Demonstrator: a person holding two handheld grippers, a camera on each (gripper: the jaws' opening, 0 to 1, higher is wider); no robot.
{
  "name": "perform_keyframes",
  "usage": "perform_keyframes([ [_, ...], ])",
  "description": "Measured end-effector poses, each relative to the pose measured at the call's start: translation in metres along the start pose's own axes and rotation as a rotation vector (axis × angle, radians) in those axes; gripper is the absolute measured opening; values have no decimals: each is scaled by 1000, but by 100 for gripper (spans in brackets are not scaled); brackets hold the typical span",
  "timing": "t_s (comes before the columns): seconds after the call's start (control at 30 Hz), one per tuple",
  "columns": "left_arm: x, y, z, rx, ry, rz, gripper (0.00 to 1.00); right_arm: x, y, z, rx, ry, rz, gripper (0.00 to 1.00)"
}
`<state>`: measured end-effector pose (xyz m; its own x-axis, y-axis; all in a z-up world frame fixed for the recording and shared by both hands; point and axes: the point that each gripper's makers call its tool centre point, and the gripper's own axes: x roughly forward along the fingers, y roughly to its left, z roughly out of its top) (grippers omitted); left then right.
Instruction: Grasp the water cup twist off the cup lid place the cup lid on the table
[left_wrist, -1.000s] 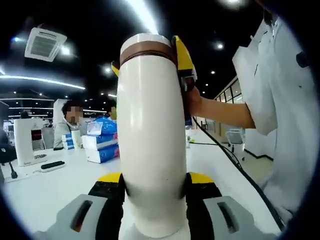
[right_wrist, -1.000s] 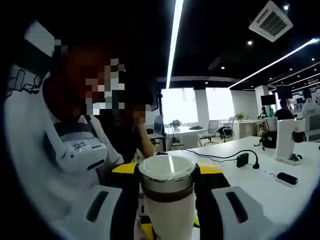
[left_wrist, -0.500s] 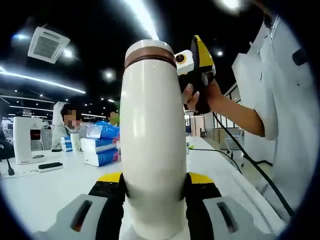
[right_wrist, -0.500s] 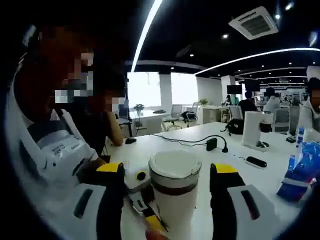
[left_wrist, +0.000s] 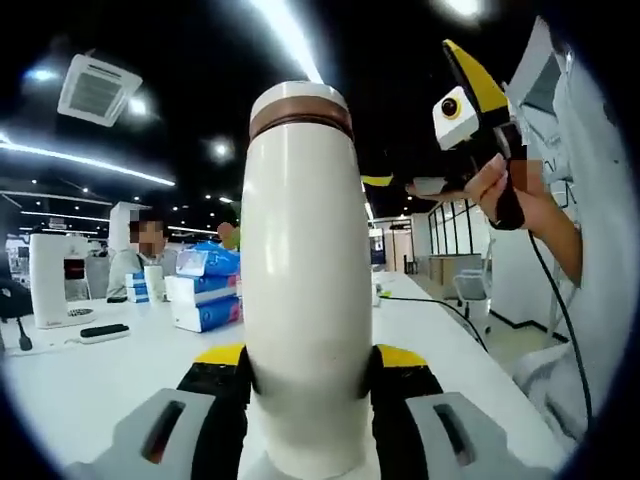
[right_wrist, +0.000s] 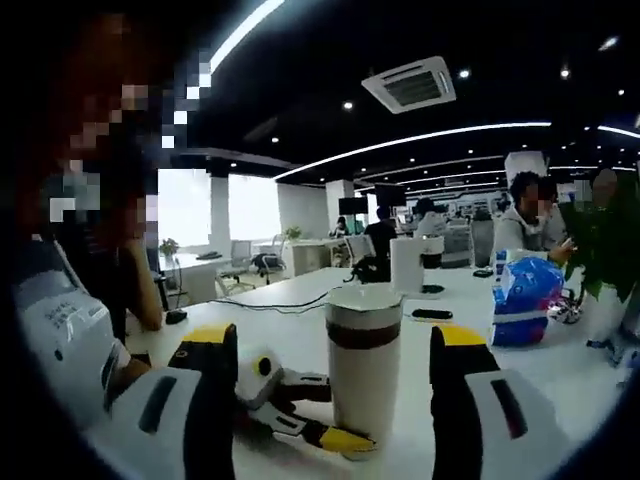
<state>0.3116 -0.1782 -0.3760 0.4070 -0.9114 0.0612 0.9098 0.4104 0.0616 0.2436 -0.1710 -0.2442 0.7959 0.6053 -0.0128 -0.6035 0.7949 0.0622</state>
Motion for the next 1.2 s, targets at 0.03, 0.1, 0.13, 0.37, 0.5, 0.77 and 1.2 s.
perform_keyframes([
  [0.03,0,0,0,0,-1,1,49,1,-1,2,-4,-8,-16,80],
  [0.1,0,0,0,3,0,1,49,6,-4,5,-25,-13,-46,79],
  [0.13,0,0,0,6,-2,2,49,10,-5,6,-25,-15,-47,78],
  [0.37,-1,0,2,4,-1,6,48,45,-13,13,77,-30,-28,76],
  [0.5,-1,0,3,-1,-5,8,48,58,-18,11,105,-29,-39,69],
  [0.77,0,1,3,-6,-12,-2,48,58,-28,0,90,14,-86,48],
  [1.2,0,2,2,-14,-19,-4,48,59,-22,-1,32,48,146,47],
])
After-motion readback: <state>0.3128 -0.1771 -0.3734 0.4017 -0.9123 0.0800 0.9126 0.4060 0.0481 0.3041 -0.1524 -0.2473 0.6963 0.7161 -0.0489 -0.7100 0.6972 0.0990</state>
